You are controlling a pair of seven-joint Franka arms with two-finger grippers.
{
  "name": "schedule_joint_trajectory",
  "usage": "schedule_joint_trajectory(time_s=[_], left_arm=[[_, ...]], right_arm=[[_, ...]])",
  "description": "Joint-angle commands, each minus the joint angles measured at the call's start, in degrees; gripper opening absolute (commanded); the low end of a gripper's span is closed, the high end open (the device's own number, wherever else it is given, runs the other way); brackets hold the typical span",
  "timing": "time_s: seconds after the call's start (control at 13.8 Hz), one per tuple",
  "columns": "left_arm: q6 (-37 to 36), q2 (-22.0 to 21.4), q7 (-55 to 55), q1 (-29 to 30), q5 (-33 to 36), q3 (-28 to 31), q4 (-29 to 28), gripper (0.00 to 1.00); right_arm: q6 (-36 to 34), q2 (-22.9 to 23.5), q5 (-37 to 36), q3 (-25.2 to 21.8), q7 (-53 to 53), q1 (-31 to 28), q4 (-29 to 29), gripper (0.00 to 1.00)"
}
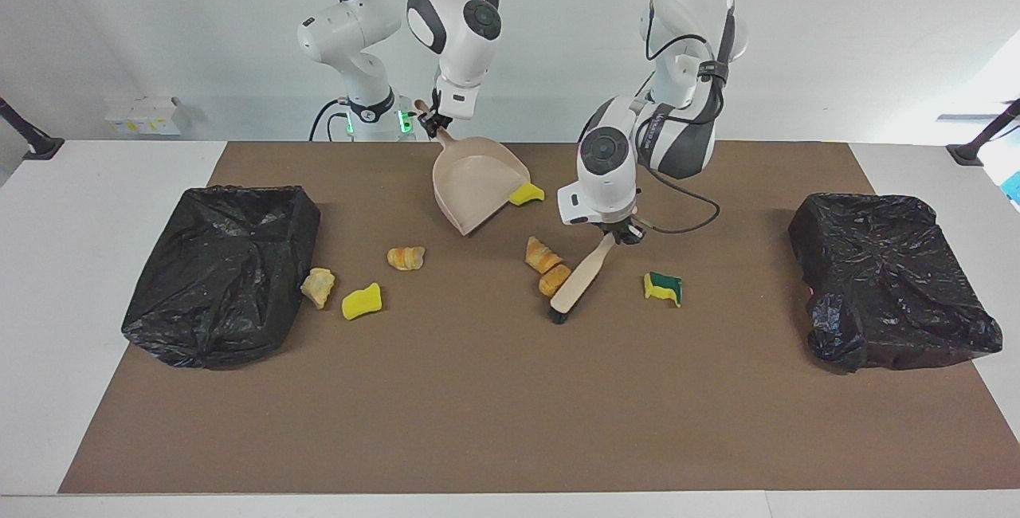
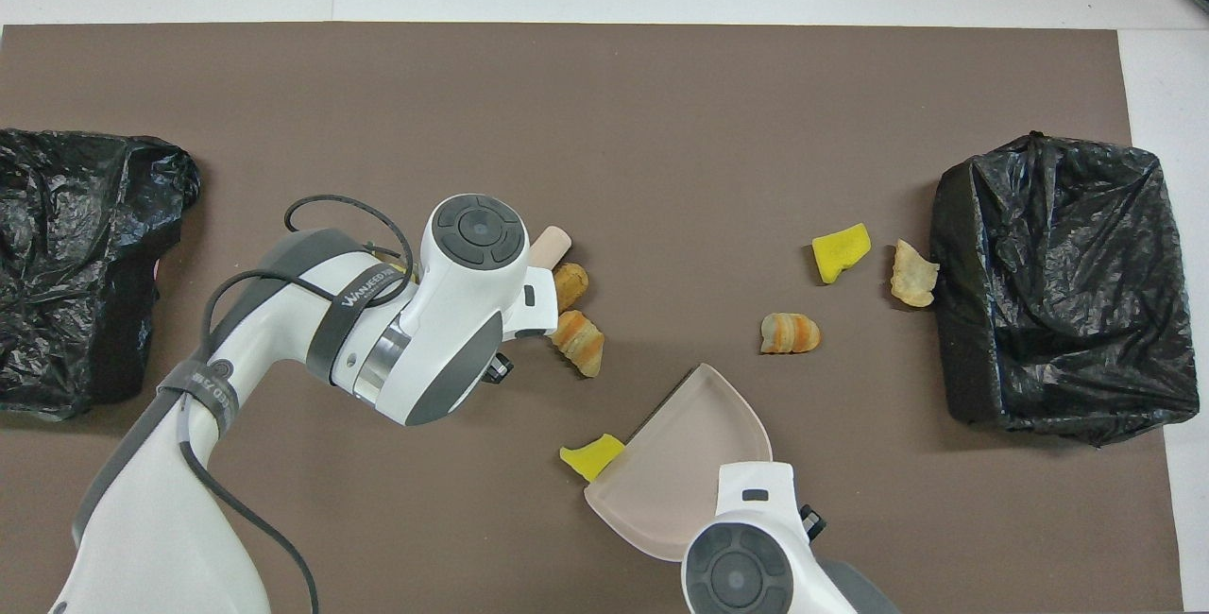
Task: Sweep and dump trash in bin
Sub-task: 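Sweep bread and sponge pieces toward the dustpan with the left gripper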
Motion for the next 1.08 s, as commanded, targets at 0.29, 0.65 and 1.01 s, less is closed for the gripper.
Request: schedule_joint_trajectory(time_s=[0.29, 0.65, 1.01], left_arm=[[-10.51, -5.97, 1.44, 2.58, -2.08, 1.85, 3.23, 0.00], [-10.77, -8.96, -2.50, 12.42, -2.09, 2.12, 2.88, 0.00], [-9.20, -9.49, -2.25, 20.69, -2.43, 2.03, -2.10, 0.00]], right_arm=[[-2.89, 10.67, 1.33, -0.12, 0.35, -5.07, 14.64, 0.00], [-8.27, 11.04, -1.74, -0.39, -10.61, -8.76, 18.10, 0.00], [-0.99, 10.16, -4.56, -0.21, -22.49, -10.88, 14.85, 0.00]])
